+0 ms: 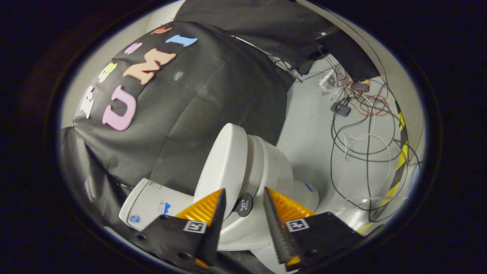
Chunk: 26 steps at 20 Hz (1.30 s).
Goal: Open the toilet lid.
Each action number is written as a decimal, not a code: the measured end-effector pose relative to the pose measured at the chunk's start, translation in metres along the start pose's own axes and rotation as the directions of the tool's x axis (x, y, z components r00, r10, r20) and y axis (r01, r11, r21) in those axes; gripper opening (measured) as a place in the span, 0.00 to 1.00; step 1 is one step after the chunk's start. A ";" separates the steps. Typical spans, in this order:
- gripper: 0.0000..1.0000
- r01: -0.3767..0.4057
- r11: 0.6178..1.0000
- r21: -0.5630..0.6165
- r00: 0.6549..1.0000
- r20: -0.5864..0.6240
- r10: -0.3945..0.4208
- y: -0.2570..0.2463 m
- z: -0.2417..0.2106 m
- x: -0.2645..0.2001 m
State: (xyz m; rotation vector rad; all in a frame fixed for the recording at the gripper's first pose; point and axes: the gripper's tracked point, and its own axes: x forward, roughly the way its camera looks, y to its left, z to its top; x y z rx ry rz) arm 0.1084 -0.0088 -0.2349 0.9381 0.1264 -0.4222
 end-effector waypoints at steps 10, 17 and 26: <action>0.04 -0.008 0.989 0.146 0.995 -0.102 0.024 0.015 -0.032 0.028; 0.02 0.038 0.994 0.101 0.997 -0.072 -0.030 0.041 -0.019 0.016; 0.01 0.017 0.999 0.038 0.999 -0.051 -0.015 0.097 -0.006 -0.002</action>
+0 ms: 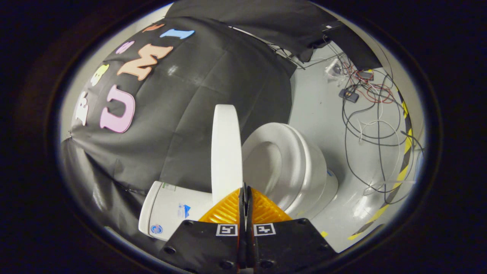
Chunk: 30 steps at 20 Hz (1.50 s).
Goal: Open the toilet lid.
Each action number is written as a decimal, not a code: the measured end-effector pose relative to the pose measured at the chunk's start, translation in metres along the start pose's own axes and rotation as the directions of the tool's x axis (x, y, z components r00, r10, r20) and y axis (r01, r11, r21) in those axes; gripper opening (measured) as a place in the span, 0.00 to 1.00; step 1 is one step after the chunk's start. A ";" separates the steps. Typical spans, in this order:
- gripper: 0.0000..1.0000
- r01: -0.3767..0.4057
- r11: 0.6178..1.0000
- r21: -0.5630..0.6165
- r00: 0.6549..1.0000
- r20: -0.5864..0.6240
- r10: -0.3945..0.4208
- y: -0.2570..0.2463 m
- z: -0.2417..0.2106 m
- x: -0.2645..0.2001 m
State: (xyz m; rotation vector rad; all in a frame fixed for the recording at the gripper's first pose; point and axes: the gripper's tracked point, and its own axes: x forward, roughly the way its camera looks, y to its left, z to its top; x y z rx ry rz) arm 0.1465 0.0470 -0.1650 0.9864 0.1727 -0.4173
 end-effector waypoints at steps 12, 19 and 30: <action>0.01 -0.045 0.972 -0.230 0.997 0.044 0.057 0.073 -0.001 -0.018; 0.02 -0.049 0.908 -0.415 0.997 0.031 0.068 0.095 -0.003 -0.022; 0.03 -0.092 0.849 -0.520 0.994 0.007 0.112 0.133 -0.018 -0.027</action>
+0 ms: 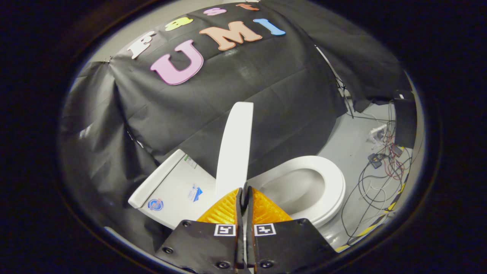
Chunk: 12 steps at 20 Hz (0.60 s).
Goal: Open the toilet lid.
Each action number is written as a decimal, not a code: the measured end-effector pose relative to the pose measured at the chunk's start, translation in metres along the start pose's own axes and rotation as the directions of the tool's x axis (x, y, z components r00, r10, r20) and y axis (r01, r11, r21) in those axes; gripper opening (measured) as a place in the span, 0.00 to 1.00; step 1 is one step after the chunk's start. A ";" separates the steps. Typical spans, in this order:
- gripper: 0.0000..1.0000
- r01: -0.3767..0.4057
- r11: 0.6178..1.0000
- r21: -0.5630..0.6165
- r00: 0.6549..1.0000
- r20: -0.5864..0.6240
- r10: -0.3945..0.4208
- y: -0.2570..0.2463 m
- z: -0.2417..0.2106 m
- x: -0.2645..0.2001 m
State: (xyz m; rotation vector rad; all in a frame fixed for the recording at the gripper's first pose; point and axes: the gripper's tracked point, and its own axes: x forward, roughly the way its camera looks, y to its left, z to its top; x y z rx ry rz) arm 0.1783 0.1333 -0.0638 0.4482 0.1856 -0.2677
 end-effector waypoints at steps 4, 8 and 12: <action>0.04 -0.042 0.999 -0.029 0.999 0.004 0.042 0.023 0.005 0.001; 0.04 -0.065 0.993 -0.098 0.998 -0.007 0.064 0.043 0.006 0.002; 0.04 -0.118 0.983 -0.144 0.993 -0.024 0.115 0.071 0.009 0.003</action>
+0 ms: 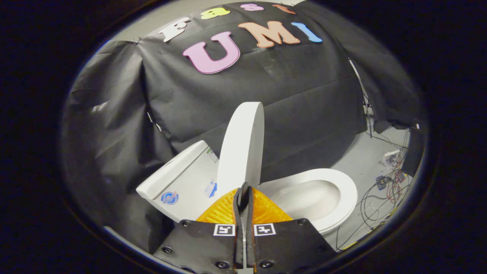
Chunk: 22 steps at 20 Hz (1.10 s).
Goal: Open the toilet lid.
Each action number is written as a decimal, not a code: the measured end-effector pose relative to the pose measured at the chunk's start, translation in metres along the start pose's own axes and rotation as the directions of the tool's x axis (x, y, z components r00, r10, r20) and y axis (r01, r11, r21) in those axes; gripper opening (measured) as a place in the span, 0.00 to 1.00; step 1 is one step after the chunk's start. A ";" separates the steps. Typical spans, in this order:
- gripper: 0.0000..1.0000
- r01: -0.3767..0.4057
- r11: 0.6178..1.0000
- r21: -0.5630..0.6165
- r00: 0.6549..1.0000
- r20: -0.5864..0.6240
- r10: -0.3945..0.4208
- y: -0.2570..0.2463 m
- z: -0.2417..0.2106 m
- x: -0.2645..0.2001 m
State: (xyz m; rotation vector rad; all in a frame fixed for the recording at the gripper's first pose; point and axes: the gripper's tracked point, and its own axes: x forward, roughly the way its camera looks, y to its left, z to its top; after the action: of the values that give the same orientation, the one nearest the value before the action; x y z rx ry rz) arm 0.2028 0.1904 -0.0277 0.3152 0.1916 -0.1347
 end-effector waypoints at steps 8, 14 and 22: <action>0.04 -0.066 0.997 -0.040 0.998 -0.012 0.065 0.045 -0.001 0.010; 0.22 -0.153 0.986 -0.063 0.986 -0.075 0.148 0.089 -0.003 0.026; 0.39 -0.213 0.969 -0.129 0.971 -0.141 0.194 0.140 -0.033 0.050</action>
State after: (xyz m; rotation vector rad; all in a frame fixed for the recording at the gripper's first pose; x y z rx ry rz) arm 0.2686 0.3277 -0.0272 0.1983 0.2926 0.1033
